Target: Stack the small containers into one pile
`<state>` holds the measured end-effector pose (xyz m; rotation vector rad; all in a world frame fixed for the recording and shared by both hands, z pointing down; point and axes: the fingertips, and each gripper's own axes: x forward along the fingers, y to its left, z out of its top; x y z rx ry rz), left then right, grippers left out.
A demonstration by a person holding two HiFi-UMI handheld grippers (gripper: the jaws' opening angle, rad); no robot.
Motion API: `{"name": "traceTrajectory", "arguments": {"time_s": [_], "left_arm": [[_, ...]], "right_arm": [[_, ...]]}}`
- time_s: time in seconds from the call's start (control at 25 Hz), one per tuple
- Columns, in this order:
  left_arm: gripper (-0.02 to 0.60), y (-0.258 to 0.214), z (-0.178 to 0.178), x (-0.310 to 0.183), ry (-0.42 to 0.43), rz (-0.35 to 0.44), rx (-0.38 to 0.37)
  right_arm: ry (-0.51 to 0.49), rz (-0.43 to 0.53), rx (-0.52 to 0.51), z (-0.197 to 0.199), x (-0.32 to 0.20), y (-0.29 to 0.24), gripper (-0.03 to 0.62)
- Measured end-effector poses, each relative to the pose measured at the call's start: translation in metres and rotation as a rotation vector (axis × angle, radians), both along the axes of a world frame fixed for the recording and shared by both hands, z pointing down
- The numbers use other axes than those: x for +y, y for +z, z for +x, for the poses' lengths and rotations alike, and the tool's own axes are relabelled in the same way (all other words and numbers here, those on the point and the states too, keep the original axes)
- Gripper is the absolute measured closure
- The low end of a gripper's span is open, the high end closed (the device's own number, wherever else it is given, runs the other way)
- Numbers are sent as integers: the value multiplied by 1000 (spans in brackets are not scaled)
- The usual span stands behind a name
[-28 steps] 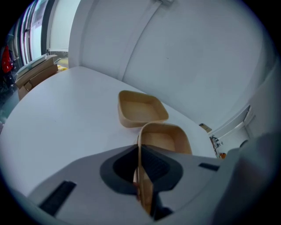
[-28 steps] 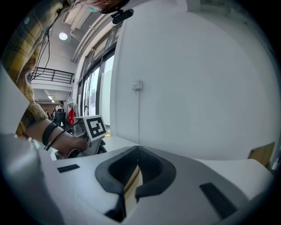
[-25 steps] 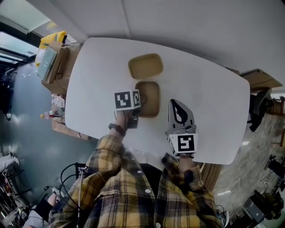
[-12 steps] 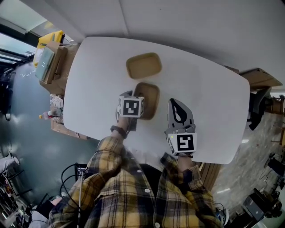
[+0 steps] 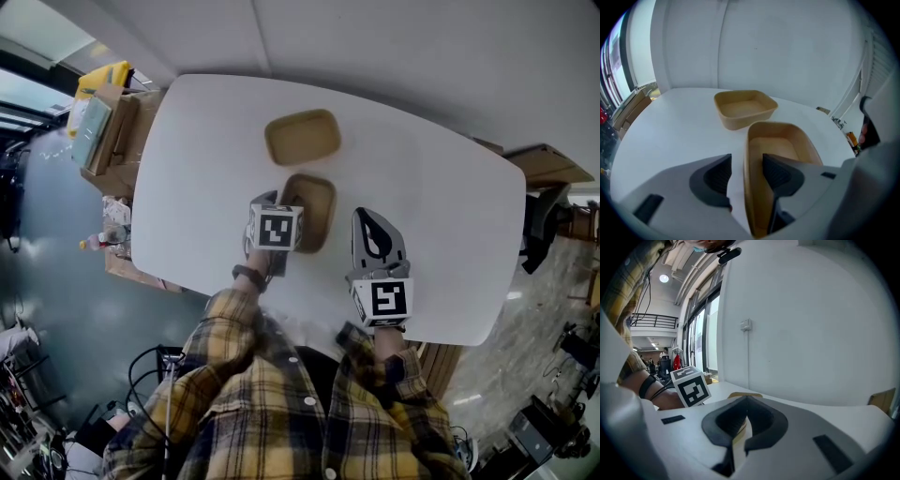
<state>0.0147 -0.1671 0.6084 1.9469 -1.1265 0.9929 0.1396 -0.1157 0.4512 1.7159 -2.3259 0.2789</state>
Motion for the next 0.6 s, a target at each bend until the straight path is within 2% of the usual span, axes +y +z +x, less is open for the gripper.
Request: {"name": "traceTrajectory", "arguments": {"time_s": [0.2, 0.4, 0.6], "left_arm": [[382, -12, -3, -8, -5, -2, 67], [380, -35, -5, -24, -36, 80, 151], [380, -49, -11, -27, -45, 131, 170]], "right_arm": [[-33, -17, 2, -3, -16, 3, 579], [-86, -61, -16, -7, -49, 7, 579], [-126, -98, -33, -10, -85, 7, 578]]}}
